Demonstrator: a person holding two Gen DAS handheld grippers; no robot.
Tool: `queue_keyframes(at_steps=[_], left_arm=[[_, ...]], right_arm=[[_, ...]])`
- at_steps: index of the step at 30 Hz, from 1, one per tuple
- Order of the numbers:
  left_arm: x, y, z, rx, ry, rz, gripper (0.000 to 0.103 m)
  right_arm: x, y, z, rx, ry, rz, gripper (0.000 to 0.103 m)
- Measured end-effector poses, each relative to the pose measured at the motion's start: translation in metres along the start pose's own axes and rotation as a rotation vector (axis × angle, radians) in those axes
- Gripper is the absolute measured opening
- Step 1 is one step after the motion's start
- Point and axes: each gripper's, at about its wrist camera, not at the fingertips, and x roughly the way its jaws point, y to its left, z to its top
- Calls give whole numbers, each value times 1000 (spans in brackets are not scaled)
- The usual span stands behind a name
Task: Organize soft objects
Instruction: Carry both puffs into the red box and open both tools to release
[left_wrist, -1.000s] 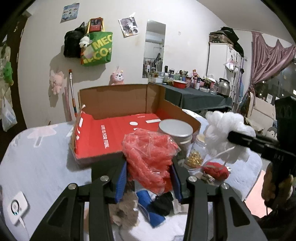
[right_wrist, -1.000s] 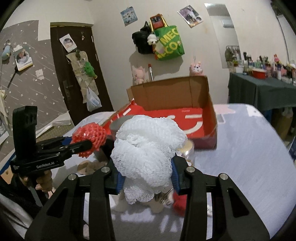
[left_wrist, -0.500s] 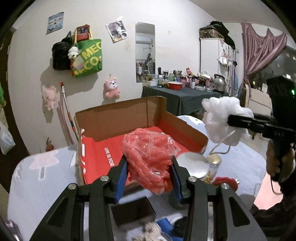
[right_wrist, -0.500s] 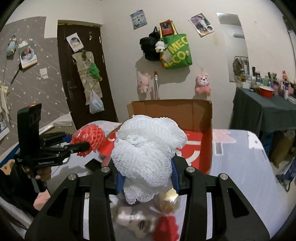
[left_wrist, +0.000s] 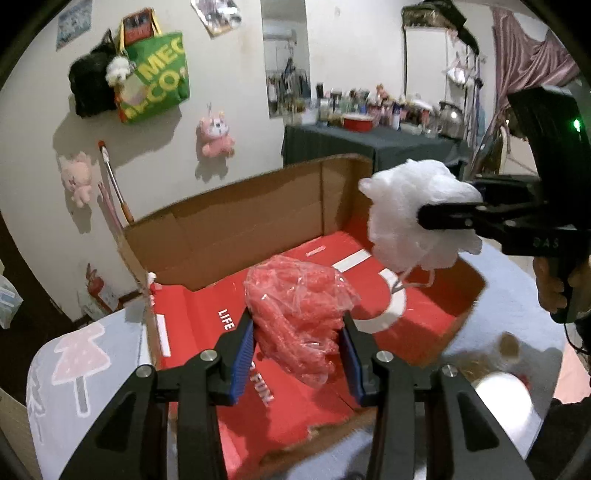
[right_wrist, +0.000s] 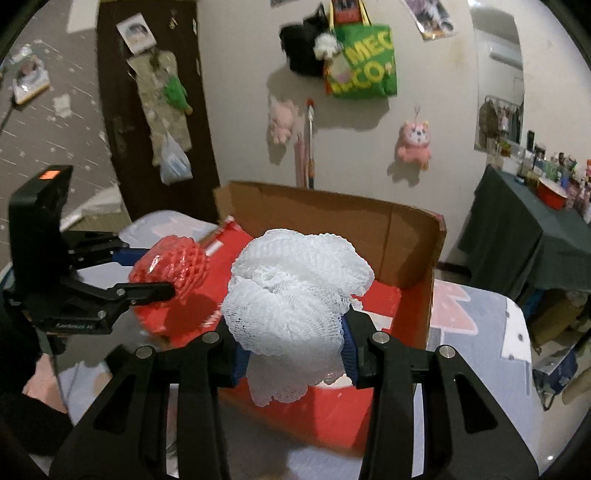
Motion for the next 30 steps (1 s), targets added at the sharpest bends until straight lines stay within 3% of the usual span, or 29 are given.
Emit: queue_keyframes(at_steps=[5,14,20,30], left_arm=[[51,12,15,-11,86,8,45],[117,35,31,-36,157,21,45],[147,35,27,-36,213,38,46],[151,35,21,-41,240,67,50]], right_arm=[[55,-17,18,33,99,-24,38],[138,-43,29,103,242,-81,38],[161,-51,26,140,278,-102,38],[173,-60,11,183,321,-97,43]])
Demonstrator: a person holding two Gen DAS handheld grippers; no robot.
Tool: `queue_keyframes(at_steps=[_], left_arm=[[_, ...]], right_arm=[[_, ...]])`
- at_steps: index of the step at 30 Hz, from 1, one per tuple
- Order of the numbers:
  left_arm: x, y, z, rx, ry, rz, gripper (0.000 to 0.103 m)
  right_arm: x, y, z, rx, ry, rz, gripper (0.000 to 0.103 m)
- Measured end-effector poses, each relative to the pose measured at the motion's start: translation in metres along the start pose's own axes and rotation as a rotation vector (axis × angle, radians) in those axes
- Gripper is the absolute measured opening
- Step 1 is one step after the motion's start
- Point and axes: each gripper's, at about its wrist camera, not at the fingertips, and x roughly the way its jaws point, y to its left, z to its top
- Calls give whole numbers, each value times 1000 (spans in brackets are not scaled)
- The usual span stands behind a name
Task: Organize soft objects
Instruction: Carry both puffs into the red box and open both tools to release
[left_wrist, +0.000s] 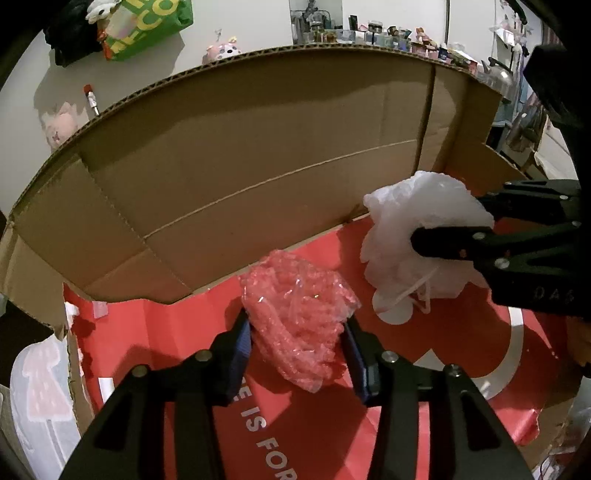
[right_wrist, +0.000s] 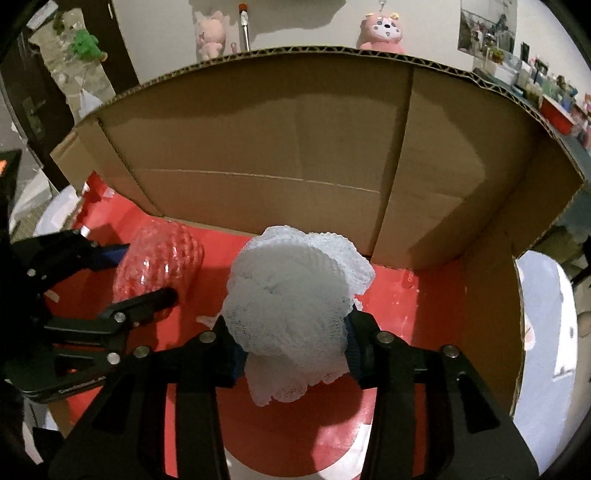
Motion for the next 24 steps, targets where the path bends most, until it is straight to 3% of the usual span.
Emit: queue_keyframes(at_steps=[16,24], left_arm=[[6,3,6,-5,7,2,55],[1,7,4,-18,3,-1,69]], right_arm=[[-2,-3,2,6,10,-24,52],[-3,0,2,-1,6,-33,60]])
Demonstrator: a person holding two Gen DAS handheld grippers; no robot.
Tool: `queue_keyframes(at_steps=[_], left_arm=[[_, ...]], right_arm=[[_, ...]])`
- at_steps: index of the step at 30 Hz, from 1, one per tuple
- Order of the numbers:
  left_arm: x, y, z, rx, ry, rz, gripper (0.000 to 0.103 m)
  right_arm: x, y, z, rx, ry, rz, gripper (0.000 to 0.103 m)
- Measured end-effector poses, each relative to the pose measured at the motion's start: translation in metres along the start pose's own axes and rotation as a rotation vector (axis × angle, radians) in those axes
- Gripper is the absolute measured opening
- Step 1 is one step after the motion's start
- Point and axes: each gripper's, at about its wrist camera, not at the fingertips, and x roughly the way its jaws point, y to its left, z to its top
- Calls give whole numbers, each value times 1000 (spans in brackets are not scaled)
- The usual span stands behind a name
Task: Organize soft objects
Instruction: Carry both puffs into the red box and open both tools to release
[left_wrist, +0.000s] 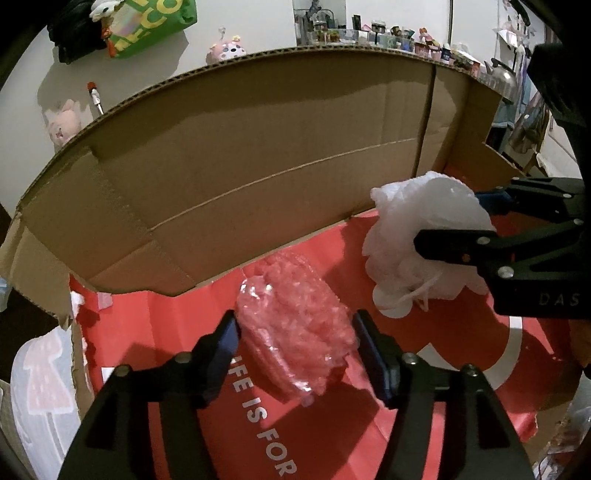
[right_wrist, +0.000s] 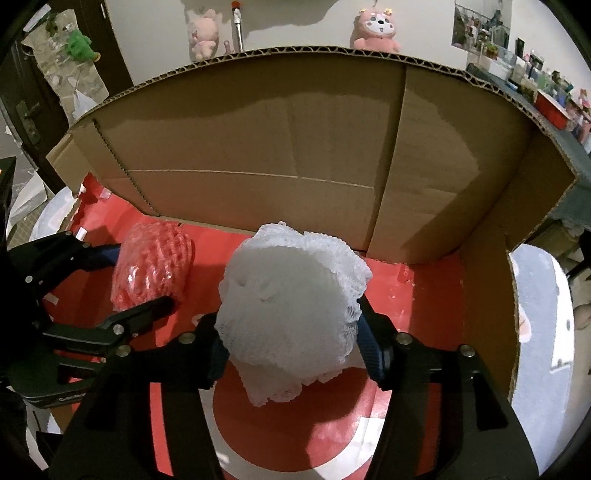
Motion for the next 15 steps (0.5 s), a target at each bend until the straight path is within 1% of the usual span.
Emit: queue_keyframes(at_steps=[1,3,7,9,10,15], left_arm=[[-2,1,0,-3,-4,0,70],[-6,-1,0,-9,-12,3,74],[-18,1,-1,-29,-36,5,80],[-26,4,-1,-38,-54,8,86],[-31,4,-2,-41,-66,10,87],[-60,4,-5,-59,-129,19,95]], right_arm=[[-1,0,0,0,-3,1,61],[-5,1,0,1,-7,2,68],[-13,2,0,-1,-24,-1,69],[-20,2,1,2,-33,-5,74],[-24,3,1,3,-41,-6,75],[-49,9,-2,-2,-83,-12,76]])
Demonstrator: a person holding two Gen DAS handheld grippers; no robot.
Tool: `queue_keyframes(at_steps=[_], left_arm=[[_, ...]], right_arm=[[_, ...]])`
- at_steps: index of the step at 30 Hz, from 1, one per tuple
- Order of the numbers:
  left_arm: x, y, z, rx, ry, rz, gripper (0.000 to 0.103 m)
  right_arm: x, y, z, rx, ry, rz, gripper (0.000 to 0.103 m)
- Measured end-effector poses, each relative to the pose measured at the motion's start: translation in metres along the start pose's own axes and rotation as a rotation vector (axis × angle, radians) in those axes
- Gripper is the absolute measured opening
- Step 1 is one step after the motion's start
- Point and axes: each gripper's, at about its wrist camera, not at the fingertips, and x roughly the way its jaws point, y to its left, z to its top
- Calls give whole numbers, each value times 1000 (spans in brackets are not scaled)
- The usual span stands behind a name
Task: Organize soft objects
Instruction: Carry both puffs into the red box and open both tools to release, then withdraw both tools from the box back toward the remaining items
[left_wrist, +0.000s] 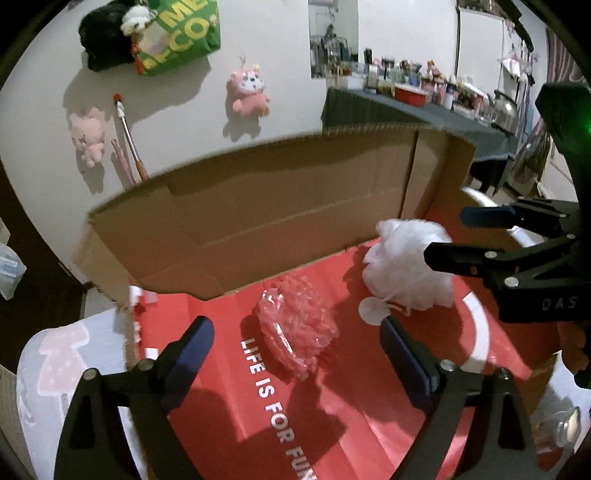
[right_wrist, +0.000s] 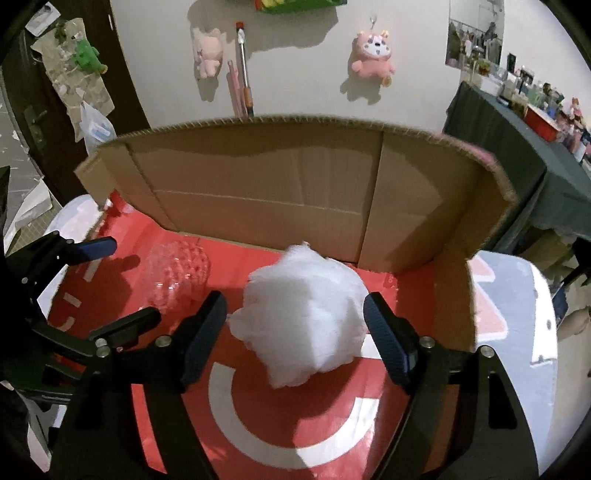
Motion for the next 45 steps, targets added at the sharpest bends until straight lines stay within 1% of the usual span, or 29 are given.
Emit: queue_keyframes(at_steps=[3,5,6,11,13,14,15,20,25,28,33,36,38,41,45], left_arm=[[-23,1,2,-11,-49,1,98],[-41,0,2,-27,-84,1,101],[-50,-3,-1,-33,-99,-1,102],[-95,-12,-16,-75,-178,-12,103],[-113,-15,-22,-96,-209,-19,103],[-123,-16,-27,-108,-226,-24,103],[-129,-18,-29,-114,-239,-27,103],[-173,-36,-56,-88,-333,-3,103],[-210,-55,-89,-85,-422,17,103],[-229,-68,-110,-84,-459,7,103],[-251,-91,-149,-83,-510,-4,103],[-256,-102,-171,-91,-522,-14,103],[-256,-108,-187,-103,-521,-10,103],[-253,-113,-207,-117,-518,-1,103],[-243,-116,-231,-139,-497,7,103]], right_arm=[[-23,7,-3,1,-39,0,77],[-40,13,-6,1,-64,-1,79],[-50,15,-7,0,-81,-3,81],[-98,28,-20,-26,-157,-10,82],[-120,34,-29,-33,-197,-6,85],[-133,38,-35,-34,-223,-4,89],[-141,37,-39,-35,-239,-1,91],[-186,49,-69,-54,-318,2,91],[-227,62,-110,-65,-415,-21,91],[-248,66,-137,-67,-466,-19,91],[-271,73,-184,-54,-524,-5,94],[-277,79,-212,-54,-554,-22,94],[-277,82,-228,-46,-562,-34,96],[-274,86,-251,-31,-573,-55,97],[-259,86,-279,-9,-560,-81,97]])
